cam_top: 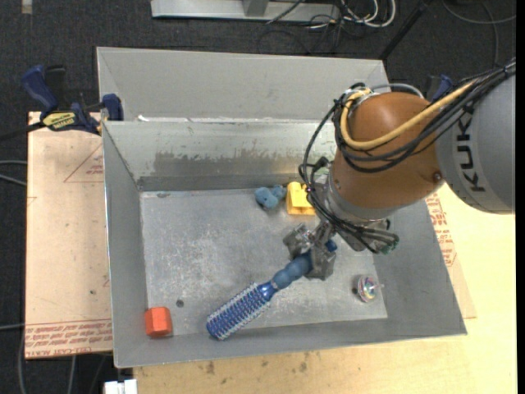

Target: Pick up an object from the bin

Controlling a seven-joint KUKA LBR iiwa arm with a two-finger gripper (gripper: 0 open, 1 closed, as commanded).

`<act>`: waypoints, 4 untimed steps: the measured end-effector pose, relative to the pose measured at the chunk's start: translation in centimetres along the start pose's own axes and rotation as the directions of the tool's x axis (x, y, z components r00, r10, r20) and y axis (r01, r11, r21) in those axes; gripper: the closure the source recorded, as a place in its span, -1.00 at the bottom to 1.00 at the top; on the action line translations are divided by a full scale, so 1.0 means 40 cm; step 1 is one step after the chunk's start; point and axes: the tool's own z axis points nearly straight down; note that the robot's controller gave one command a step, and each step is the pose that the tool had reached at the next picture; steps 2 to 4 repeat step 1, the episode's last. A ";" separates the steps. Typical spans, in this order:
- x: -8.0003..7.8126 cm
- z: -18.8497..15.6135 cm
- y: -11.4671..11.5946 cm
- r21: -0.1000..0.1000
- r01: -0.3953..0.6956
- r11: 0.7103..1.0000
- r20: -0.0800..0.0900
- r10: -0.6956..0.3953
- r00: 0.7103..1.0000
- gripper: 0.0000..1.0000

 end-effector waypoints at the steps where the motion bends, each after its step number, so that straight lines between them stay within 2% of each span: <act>1: -0.039 -0.030 -0.082 -0.003 0.239 0.971 -0.003 -0.239 0.971 1.00; 4: -0.039 -0.030 -0.082 -0.003 0.239 0.971 -0.003 -0.239 0.971 1.00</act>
Offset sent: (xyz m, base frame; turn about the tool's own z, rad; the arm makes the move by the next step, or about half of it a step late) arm 0.0300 -0.0176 0.0121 -0.2460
